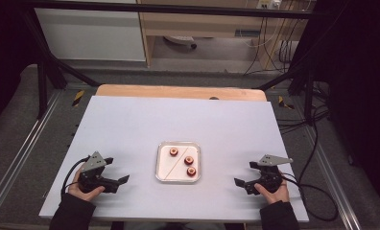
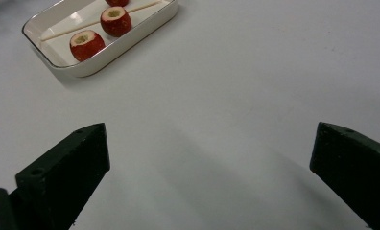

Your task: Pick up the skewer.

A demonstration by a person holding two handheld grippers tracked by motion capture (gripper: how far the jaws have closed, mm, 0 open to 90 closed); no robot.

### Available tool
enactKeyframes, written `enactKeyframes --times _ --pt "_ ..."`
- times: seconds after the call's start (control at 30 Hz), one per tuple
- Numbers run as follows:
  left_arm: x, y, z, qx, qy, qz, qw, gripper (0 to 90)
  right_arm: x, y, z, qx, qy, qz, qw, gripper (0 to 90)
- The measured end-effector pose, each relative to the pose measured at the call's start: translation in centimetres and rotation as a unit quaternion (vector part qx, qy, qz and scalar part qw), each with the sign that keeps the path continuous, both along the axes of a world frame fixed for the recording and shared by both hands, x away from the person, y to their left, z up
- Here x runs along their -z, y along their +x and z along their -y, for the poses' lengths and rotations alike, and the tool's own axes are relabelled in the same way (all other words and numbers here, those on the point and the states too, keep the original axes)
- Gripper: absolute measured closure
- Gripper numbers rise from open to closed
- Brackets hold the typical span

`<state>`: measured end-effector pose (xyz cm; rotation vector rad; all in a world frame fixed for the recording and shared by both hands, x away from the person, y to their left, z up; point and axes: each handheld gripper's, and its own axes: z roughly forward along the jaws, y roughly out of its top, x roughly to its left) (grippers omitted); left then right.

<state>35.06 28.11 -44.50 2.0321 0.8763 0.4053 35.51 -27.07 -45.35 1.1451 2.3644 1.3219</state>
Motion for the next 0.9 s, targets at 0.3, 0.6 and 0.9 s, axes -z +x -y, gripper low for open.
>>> enactKeyframes --times 0.3,0.6,0.9 --pt "-0.3 -0.2 0.5 0.001 0.003 0.003 1.0000 5.2 -0.1 -0.1 0.0 -0.001 0.006 0.002 1.0000 0.7" --pt "-0.3 -0.1 1.7 0.008 0.007 0.001 0.9999 5.3 0.0 0.0 -0.1 -0.002 0.004 0.001 1.0000 0.6" --pt "-0.4 0.1 3.1 0.014 0.015 -0.002 0.9998 5.5 -0.1 0.0 -0.1 -0.002 0.007 0.002 1.0000 0.6"
